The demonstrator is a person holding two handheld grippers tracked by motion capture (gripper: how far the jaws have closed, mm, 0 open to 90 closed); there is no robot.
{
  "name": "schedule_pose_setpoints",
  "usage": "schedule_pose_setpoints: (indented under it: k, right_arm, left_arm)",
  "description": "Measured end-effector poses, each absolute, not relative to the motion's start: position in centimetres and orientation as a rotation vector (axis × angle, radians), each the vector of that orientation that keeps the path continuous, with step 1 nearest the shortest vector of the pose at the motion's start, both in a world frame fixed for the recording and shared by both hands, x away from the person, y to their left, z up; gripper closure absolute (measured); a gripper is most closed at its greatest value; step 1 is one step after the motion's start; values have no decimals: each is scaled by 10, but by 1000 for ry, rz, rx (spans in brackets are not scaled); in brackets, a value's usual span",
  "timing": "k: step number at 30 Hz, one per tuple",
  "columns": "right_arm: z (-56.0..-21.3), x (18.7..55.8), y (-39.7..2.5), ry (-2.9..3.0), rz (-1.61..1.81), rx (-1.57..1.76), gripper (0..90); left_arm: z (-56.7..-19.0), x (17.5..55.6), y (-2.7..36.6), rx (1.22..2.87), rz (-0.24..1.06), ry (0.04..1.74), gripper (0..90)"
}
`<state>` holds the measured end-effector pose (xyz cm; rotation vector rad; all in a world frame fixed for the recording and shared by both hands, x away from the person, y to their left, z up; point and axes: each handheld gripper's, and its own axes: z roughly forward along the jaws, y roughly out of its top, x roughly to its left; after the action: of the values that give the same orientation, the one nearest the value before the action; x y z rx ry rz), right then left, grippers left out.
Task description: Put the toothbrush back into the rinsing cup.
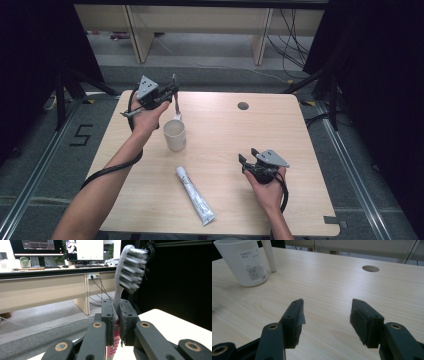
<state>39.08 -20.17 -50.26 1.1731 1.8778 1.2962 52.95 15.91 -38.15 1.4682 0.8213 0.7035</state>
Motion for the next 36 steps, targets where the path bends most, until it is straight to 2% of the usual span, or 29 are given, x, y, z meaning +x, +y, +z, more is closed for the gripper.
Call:
schedule_pose_setpoints:
  k: [36]
  right_arm:
    - [-503,390,-203,1892,1293,1194,445]
  left_arm:
    - [-407,542,155,1535,671,899,831]
